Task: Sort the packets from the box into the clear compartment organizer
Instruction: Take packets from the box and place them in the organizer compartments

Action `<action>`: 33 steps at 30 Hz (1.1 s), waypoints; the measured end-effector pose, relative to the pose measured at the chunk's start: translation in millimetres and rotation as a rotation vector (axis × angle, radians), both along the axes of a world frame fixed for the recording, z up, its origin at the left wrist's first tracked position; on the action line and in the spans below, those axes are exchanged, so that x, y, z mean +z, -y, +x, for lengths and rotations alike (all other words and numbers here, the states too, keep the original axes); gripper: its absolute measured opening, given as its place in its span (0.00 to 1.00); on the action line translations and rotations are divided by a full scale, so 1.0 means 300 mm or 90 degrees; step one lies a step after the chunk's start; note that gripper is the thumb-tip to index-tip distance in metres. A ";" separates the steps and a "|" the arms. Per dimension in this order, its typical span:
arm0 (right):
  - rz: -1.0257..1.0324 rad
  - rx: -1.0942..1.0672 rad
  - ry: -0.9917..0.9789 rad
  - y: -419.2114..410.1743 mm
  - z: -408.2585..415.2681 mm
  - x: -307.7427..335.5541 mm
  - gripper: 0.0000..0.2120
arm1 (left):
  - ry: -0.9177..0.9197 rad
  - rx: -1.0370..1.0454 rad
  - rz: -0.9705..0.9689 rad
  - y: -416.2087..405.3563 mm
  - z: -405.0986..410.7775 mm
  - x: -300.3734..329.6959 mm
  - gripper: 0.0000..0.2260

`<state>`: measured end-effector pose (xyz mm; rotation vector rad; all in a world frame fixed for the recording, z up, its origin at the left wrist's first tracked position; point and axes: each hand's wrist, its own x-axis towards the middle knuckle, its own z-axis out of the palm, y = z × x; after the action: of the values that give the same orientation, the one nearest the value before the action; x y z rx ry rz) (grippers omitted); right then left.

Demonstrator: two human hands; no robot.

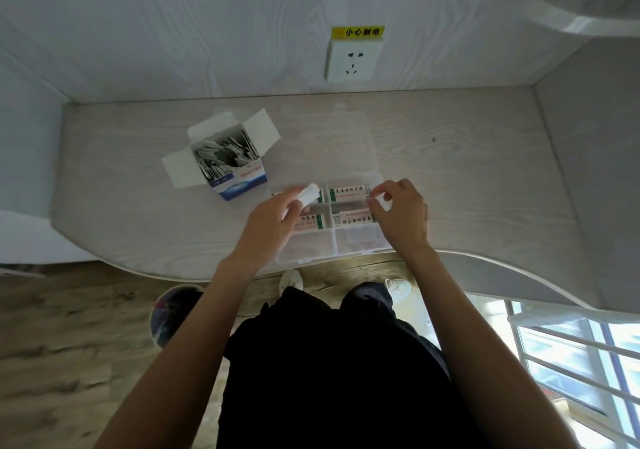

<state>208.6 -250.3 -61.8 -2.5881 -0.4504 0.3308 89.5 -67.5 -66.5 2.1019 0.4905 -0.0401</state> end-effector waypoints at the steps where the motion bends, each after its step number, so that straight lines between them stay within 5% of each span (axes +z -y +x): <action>1: 0.055 0.001 -0.020 -0.011 -0.004 0.014 0.06 | 0.048 -0.050 0.132 -0.001 0.000 -0.014 0.14; 4: 0.228 0.004 -0.254 -0.065 -0.031 0.055 0.07 | 0.137 -0.142 0.294 0.007 0.004 -0.043 0.15; 8: 0.336 -0.006 -0.429 -0.117 -0.065 0.042 0.13 | 0.150 -0.142 0.321 0.033 0.000 -0.045 0.24; 13: 0.301 0.002 -0.364 -0.120 -0.072 -0.012 0.10 | 0.136 -0.135 0.252 0.040 -0.021 -0.068 0.32; 23: 0.015 0.182 -0.073 -0.173 -0.108 -0.030 0.07 | 0.083 -0.048 0.371 -0.030 -0.069 -0.101 0.08; 33: -0.202 0.364 0.122 -0.191 -0.111 -0.036 0.12 | 0.082 -0.038 0.499 -0.026 -0.073 -0.087 0.09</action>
<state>175.4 -192.8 -72.5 -2.7587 -1.3076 0.3675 67.5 -59.7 -92.5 2.8594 0.3990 0.2958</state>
